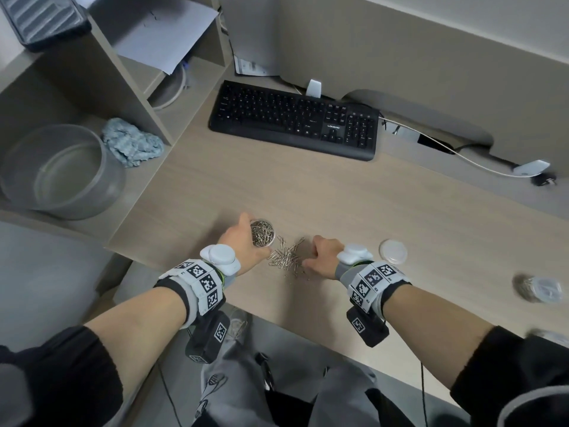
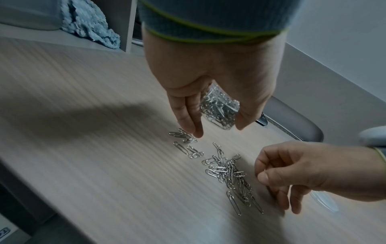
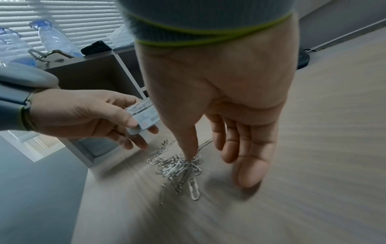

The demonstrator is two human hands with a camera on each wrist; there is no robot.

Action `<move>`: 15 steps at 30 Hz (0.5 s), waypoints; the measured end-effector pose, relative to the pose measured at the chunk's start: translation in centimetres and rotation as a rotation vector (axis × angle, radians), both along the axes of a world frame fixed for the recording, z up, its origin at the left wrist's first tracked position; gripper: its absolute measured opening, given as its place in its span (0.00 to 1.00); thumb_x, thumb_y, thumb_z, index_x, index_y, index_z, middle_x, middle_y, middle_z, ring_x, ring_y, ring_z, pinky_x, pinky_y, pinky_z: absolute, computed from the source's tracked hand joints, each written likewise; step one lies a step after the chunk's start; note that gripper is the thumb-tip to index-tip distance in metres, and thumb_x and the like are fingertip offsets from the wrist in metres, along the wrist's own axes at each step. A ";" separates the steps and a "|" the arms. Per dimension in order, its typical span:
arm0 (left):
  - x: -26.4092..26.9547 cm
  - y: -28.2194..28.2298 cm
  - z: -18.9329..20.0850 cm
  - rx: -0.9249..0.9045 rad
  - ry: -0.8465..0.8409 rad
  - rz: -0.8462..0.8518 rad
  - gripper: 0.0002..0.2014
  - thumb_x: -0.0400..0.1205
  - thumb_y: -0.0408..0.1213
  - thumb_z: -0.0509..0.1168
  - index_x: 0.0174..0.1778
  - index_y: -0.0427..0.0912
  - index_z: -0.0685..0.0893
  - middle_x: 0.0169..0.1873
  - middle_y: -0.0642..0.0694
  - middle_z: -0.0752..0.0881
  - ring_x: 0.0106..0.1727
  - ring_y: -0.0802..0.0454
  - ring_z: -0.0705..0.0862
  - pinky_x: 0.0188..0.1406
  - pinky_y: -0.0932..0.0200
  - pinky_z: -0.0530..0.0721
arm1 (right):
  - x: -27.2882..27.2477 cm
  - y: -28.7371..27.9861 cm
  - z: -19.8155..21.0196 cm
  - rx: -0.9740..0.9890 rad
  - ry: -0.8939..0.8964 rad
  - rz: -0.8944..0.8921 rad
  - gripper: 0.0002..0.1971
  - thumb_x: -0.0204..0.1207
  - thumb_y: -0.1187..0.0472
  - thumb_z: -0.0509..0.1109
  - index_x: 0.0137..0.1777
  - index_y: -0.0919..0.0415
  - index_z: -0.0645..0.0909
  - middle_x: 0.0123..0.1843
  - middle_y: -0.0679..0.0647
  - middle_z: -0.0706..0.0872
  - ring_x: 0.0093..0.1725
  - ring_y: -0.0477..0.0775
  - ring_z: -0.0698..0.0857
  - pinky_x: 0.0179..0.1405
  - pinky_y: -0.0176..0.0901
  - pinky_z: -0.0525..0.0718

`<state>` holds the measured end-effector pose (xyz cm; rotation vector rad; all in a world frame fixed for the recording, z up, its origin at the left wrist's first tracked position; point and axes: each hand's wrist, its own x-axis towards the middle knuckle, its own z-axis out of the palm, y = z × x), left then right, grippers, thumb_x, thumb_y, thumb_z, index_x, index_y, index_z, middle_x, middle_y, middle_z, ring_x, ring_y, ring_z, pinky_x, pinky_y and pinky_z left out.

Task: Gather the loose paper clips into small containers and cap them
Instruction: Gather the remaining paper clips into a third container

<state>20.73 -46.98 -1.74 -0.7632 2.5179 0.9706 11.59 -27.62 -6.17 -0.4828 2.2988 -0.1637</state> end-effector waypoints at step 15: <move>0.2 1.1 -1.3 -0.006 0.003 -0.035 0.31 0.70 0.51 0.76 0.64 0.48 0.69 0.51 0.46 0.87 0.49 0.40 0.87 0.51 0.48 0.86 | 1.3 -1.2 1.6 -0.189 -0.207 -0.210 0.13 0.71 0.58 0.74 0.52 0.57 0.76 0.48 0.59 0.87 0.39 0.60 0.88 0.41 0.53 0.89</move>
